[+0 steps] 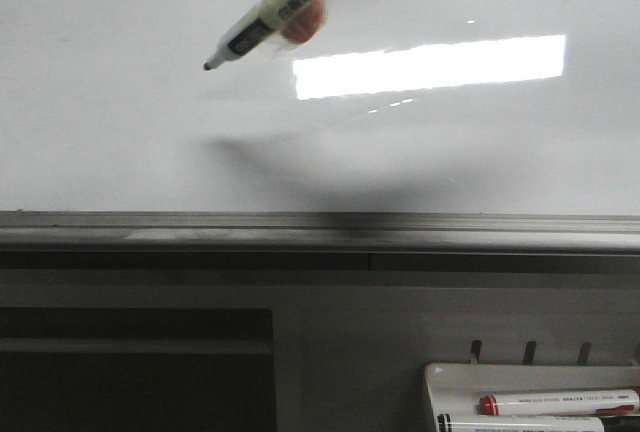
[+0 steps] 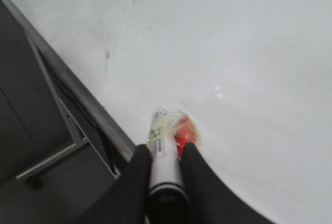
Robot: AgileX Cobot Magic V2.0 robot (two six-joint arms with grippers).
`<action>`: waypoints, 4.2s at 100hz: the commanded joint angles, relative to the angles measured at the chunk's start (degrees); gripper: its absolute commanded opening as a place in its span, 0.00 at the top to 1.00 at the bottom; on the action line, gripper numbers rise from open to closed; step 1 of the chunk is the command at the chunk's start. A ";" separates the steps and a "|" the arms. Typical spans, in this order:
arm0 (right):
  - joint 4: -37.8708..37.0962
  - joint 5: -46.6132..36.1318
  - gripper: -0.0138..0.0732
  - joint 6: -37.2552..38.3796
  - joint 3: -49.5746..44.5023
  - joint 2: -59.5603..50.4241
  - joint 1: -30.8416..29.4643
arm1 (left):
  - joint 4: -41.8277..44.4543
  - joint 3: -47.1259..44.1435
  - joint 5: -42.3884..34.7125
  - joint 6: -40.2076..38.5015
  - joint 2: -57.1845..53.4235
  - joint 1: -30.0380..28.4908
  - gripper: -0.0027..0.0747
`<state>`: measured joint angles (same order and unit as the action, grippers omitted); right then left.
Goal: Write number 2 on whiteboard
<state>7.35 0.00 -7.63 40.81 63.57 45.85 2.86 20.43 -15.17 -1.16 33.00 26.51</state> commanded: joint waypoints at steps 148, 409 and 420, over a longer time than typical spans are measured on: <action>-6.39 7.06 0.90 0.35 5.77 7.46 -1.84 | -0.92 1.59 -6.32 -0.49 0.32 -0.12 0.99; -5.02 27.10 0.90 0.80 19.98 4.84 11.46 | 34.65 1.93 -3.23 -0.14 21.42 15.46 0.99; -4.95 26.89 0.88 0.80 19.98 4.84 11.46 | 34.65 1.93 -3.23 -0.14 21.42 15.46 0.99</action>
<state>1.66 30.03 -6.69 58.89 69.48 57.32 38.72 20.53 -13.31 -1.05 54.70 41.54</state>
